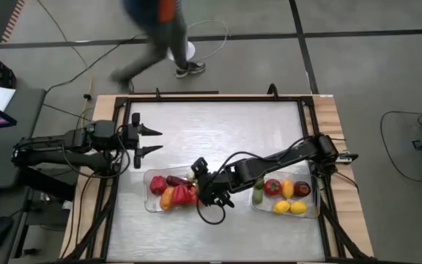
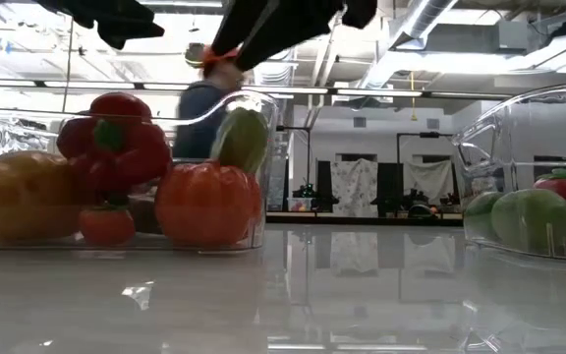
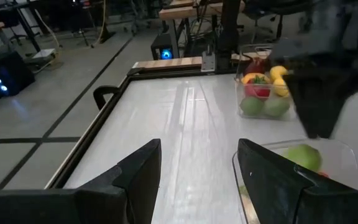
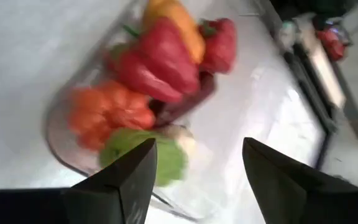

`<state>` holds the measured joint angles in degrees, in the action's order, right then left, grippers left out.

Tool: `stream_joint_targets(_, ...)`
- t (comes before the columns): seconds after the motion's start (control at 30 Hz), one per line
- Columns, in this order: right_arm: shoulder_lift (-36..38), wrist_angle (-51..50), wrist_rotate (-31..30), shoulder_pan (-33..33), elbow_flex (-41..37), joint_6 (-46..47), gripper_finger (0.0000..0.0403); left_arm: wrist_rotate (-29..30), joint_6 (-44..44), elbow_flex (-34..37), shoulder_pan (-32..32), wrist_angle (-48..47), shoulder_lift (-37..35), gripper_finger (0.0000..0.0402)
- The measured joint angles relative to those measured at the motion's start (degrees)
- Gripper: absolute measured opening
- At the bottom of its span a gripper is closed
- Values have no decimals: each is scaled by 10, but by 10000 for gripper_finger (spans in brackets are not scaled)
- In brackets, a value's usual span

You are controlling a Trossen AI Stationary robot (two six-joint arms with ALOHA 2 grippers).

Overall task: Sort produce into baskets
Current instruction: Return to Home Position

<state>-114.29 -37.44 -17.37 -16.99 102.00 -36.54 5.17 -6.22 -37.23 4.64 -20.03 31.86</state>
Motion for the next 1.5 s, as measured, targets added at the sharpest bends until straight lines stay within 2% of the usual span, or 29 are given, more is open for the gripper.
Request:
stream_joint_targets(0.13,34,-21,-27,6,0,38,264,-2,0,0,0,0,0,200)
stream_joint_targets(0.27,86,-90,-21,37,-5,180,260,-36,-13,0,0,20,0,200)
stream_joint_targets(0.37,135,-135,-23,61,-47,270,250,-64,-16,0,0,51,-1,200)
stream_joint_targets(0.43,174,-119,-27,68,-96,293,240,-68,-17,12,0,92,-1,200)
stream_joint_targets(0.53,246,-36,-27,66,-189,305,222,-56,-31,70,0,207,-5,200)
stream_joint_targets(0.63,321,89,-24,64,-306,325,203,-15,-41,126,1,326,-1,200)
stream_joint_targets(0.77,397,250,-26,62,-468,351,182,44,-46,160,1,401,0,200)
stream_joint_targets(0.9,462,368,-25,61,-595,382,166,56,-29,160,1,425,-1,200)
stream_joint_targets(1.17,583,571,-26,57,-779,397,144,38,28,160,0,428,-20,200)
stream_joint_targets(1.33,638,643,-27,59,-862,397,138,40,94,200,-11,406,-1,200)
stream_joint_targets(1.5,688,669,-27,66,-914,380,137,92,139,265,-32,413,-11,200)
